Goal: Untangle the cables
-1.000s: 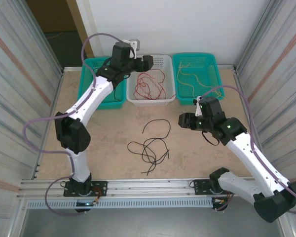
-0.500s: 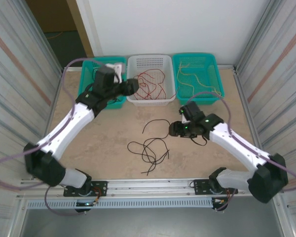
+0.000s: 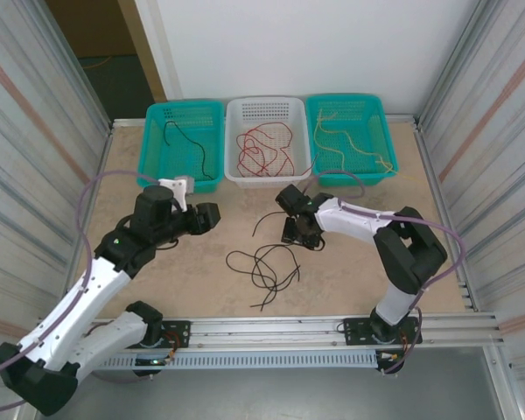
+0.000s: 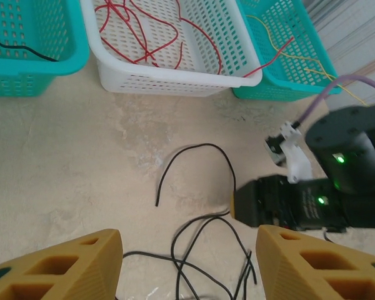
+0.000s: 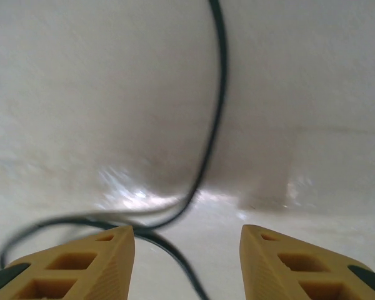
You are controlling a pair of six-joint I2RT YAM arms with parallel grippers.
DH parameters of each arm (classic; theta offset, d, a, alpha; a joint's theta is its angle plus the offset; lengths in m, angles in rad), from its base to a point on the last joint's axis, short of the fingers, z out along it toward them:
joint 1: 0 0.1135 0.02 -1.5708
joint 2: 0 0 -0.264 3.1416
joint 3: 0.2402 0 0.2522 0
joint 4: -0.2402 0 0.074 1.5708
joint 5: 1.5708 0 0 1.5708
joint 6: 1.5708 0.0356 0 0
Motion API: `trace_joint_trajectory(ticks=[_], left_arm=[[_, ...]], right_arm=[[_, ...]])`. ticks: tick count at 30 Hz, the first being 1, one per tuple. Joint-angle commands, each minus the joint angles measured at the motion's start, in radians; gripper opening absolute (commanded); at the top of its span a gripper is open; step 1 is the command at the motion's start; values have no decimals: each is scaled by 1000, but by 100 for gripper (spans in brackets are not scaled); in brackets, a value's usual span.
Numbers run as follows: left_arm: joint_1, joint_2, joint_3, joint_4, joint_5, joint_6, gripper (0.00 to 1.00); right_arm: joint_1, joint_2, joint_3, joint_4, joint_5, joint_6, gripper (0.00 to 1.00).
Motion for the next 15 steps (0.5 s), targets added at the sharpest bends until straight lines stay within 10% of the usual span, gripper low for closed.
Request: trace_joint_trajectory(ticks=[1,9,15], left_arm=[[-5,-20,-14,-31,42,24,59],[-6,-26,-49,10,90,21,59],[-6,-20,-50,23,101,22,58]], right_arm=[[9,34,32,-34,73,111,47],[8,85,21,-24,55,149,36],[5,72,15,1,56,126,5]])
